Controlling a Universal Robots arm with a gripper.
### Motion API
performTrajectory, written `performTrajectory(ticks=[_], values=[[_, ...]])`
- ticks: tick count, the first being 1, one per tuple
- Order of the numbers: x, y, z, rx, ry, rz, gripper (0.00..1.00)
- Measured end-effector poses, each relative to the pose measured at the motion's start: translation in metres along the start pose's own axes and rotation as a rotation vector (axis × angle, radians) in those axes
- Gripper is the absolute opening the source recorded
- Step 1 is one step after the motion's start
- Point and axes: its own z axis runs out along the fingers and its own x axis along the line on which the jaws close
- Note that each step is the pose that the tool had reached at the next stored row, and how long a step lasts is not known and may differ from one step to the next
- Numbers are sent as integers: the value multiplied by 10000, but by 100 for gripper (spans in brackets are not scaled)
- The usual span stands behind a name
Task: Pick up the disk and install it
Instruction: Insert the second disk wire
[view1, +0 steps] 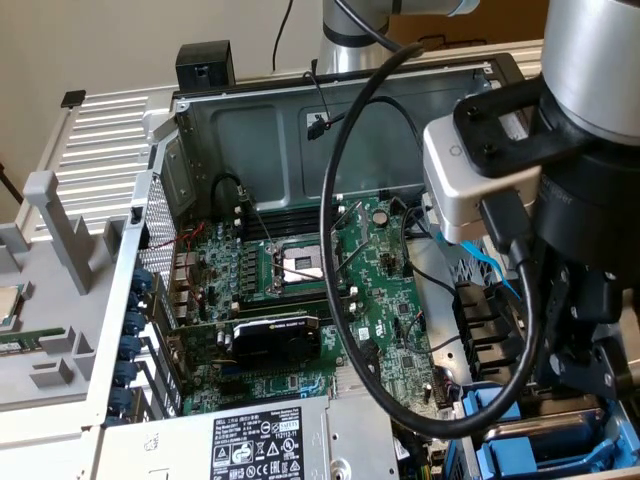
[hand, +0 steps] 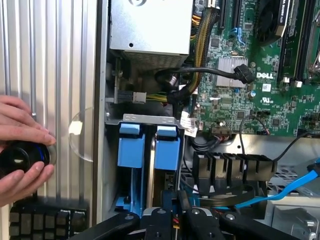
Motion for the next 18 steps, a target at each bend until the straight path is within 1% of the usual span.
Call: performTrajectory(ticks=[2, 3, 4, 5, 8, 18], values=[[-1, 24, -2, 119, 7, -3, 17], [-2, 33, -3, 192, 10, -4, 17], [-2, 35, -2, 245, 12, -3, 17], [-3, 34, 0, 278, 15, -2, 17], [-8, 34, 6, 287, 16, 2, 17], [-6, 22, 19, 288, 22, 50, 17]])
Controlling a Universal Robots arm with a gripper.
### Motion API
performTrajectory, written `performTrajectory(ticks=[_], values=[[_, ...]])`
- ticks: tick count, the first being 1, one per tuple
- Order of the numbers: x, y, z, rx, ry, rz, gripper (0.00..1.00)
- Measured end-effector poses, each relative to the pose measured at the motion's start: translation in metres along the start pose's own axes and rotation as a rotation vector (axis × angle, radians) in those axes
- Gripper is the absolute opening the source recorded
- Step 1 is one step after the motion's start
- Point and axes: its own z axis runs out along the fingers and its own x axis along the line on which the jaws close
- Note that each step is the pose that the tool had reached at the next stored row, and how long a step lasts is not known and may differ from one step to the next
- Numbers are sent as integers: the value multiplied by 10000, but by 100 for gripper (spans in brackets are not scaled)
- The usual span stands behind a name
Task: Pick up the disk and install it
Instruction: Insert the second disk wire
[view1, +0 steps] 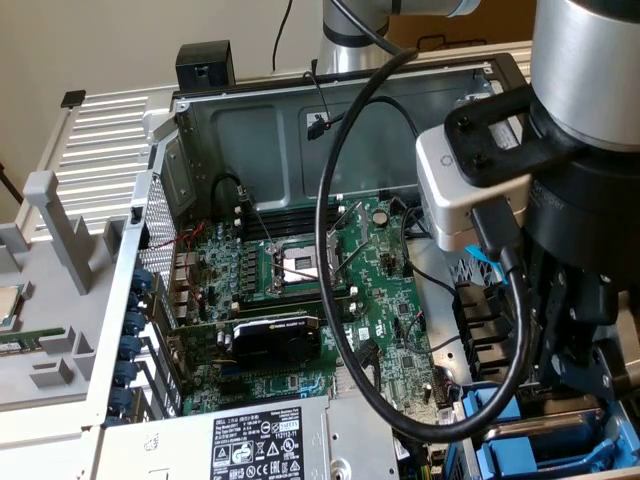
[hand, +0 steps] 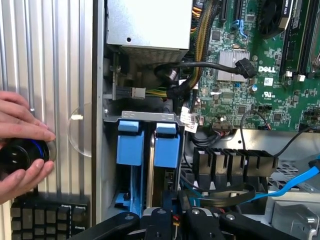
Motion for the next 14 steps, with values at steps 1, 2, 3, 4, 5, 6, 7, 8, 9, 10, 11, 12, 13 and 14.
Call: performTrajectory(ticks=[1, 2, 3, 4, 5, 6, 7, 8, 9, 10, 11, 12, 13, 14], values=[[1, -3, 2, 0, 0, 7, 17], [3, -5, 4, 1, 0, 15, 17], [4, -6, 4, -2, 3, 22, 17], [5, -8, 5, -9, 4, 29, 17], [9, -10, 5, -17, 6, 36, 17], [12, -12, 7, -31, 6, 45, 17], [14, -13, 7, -45, 8, 60, 17], [16, -15, 8, -60, 12, 76, 17], [16, -19, 9, -71, 12, 85, 17], [16, -19, 9, -71, 13, 86, 17], [17, -19, 9, -72, 15, 87, 17], [17, -19, 9, -72, 14, 89, 17], [17, -19, 10, -72, 15, 88, 17], [17, -19, 12, -73, 16, 88, 17]])
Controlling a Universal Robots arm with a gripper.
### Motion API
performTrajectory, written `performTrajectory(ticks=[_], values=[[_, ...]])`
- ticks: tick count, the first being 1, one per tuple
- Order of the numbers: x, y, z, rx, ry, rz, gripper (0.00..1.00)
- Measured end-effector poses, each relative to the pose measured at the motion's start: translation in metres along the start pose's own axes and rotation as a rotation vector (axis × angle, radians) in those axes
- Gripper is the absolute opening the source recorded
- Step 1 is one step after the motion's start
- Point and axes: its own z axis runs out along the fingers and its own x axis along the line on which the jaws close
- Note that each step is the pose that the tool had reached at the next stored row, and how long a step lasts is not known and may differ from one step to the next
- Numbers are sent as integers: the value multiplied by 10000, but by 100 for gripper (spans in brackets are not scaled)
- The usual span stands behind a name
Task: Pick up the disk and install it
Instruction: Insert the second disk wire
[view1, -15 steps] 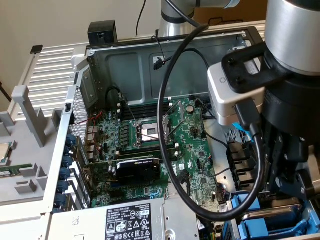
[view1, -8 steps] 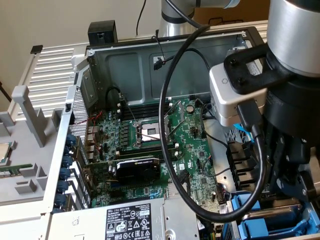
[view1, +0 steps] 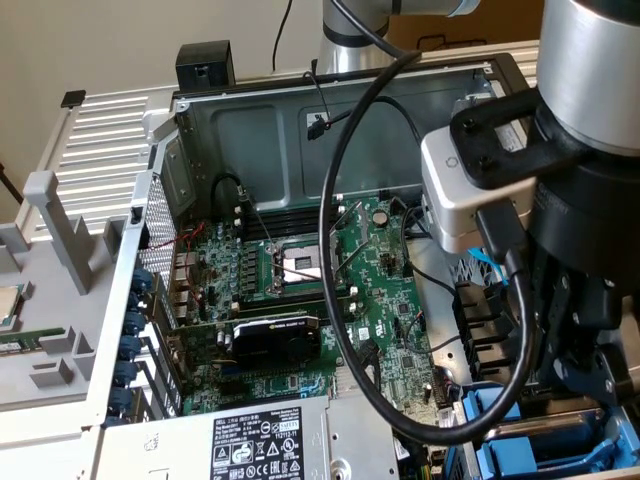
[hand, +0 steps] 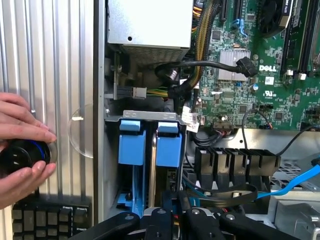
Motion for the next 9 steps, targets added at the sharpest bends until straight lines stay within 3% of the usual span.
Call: performTrajectory(ticks=[5, 9], values=[[0, -6, 20, -20, -3, 0, 17], [1, -9, 39, -208, -5, 18, 17]])
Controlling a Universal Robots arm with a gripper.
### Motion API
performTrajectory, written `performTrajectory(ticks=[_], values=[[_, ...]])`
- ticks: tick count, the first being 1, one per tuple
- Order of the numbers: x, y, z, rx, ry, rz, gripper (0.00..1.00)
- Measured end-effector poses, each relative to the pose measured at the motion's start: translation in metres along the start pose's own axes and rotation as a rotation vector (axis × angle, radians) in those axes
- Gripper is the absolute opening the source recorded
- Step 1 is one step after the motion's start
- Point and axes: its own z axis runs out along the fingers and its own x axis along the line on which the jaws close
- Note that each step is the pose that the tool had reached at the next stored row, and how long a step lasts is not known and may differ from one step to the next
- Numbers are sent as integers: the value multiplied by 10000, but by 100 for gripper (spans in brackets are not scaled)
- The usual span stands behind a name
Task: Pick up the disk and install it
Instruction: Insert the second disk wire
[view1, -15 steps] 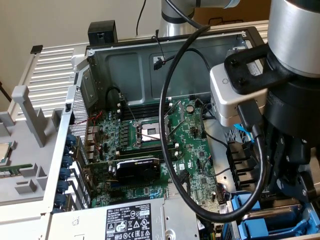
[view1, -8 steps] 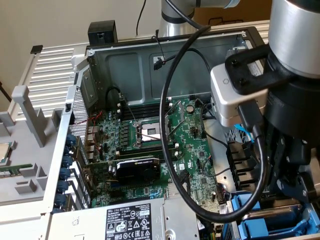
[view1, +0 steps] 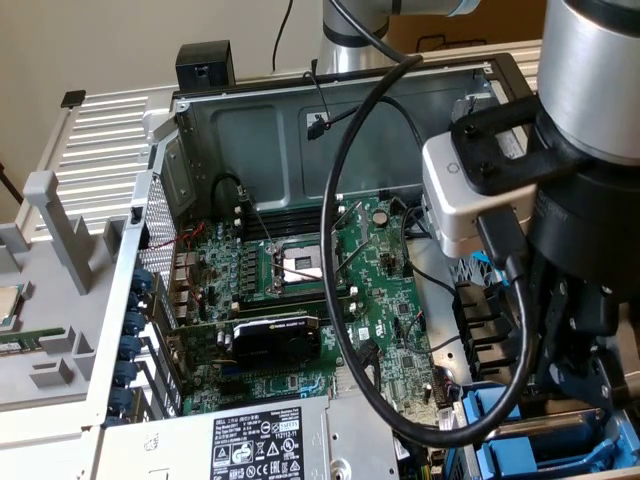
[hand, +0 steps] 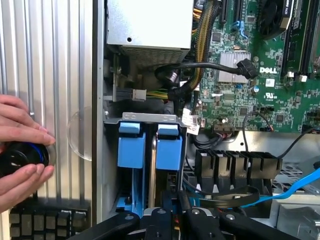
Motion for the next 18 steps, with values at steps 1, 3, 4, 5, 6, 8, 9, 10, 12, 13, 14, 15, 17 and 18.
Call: performTrajectory(ticks=[1, 3, 4, 5, 6, 8, 9, 10, 12, 13, 14, 15, 17, 18], values=[[0, -4, 0, -14, 2, 7, 17], [1, -10, 2, -14, 0, 20, 17], [1, -12, 3, -14, -2, 26, 17], [1, -16, 4, -14, -3, 33, 17], [1, -23, 5, -14, -1, 41, 17], [1, -31, 5, -14, 3, 69, 17], [1, -32, 6, -14, 5, 86, 17], [1, -32, 6, -15, 7, 104, 17], [1, -34, 8, -16, 11, 137, 17], [1, -35, 9, -17, 13, 159, 17], [2, -36, 10, -18, 17, 180, 17], [2, -37, 11, -19, 19, 201, 17], [1, -37, 13, -19, 22, 232, 17], [1, -38, 15, -19, 24, 249, 17]])
